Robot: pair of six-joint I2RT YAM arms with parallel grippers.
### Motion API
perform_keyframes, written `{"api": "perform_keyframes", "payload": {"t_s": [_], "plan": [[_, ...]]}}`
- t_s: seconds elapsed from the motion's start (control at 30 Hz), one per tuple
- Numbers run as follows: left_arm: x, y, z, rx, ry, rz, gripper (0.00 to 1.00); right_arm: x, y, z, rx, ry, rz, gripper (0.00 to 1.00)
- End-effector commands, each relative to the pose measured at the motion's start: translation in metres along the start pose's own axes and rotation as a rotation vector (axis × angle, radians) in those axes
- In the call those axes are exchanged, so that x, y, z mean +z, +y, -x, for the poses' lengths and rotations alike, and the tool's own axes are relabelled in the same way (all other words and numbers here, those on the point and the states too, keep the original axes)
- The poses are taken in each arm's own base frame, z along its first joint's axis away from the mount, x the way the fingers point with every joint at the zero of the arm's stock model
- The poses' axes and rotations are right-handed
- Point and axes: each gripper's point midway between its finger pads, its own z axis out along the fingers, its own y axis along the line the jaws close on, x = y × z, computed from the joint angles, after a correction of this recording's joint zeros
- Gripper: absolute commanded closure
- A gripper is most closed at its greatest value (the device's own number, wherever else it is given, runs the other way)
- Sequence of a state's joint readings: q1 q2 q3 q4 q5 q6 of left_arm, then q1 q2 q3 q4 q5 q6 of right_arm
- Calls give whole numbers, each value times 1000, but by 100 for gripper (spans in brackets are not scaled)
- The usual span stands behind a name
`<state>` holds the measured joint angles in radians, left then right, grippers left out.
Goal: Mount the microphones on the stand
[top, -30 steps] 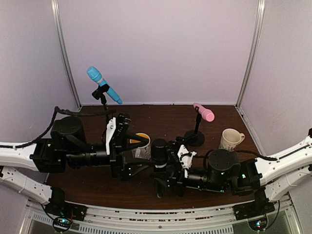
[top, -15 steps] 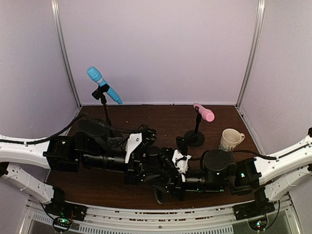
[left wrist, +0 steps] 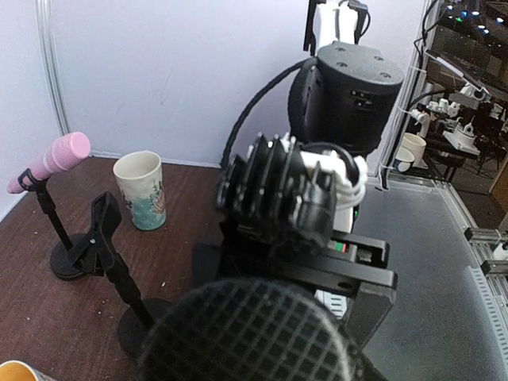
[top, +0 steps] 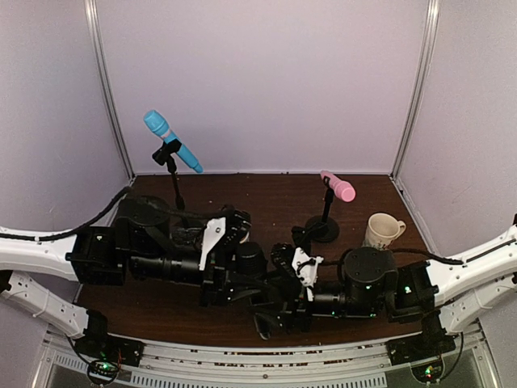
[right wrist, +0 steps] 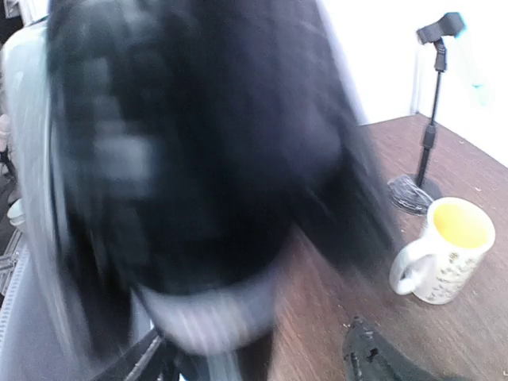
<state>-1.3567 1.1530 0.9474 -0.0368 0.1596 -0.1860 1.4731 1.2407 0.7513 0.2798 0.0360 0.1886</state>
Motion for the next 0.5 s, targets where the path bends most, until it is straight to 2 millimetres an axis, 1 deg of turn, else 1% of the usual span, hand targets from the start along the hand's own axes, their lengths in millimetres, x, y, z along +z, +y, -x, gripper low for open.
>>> {"api": "perform_keyframes", "payload": {"t_s": [0.0,0.07,0.17,0.27,0.33,0.47], "plan": [[-22,7,41,-15,-182,59,85,-22,-23,5,19,-55,-102,28],[-30,13,49,-48,-236,88,88,-24,-24,1,15,-52,-106,27],[-37,21,53,-93,-294,103,93,-19,-24,-8,11,-26,-105,27],[-38,27,53,-133,-314,98,95,-15,-20,-9,11,-19,-86,27],[-37,26,53,-147,-324,82,95,-13,-19,-9,0,-19,-83,28],[-36,29,51,-164,-327,87,98,-9,-15,-7,-19,-12,-70,32]]}}
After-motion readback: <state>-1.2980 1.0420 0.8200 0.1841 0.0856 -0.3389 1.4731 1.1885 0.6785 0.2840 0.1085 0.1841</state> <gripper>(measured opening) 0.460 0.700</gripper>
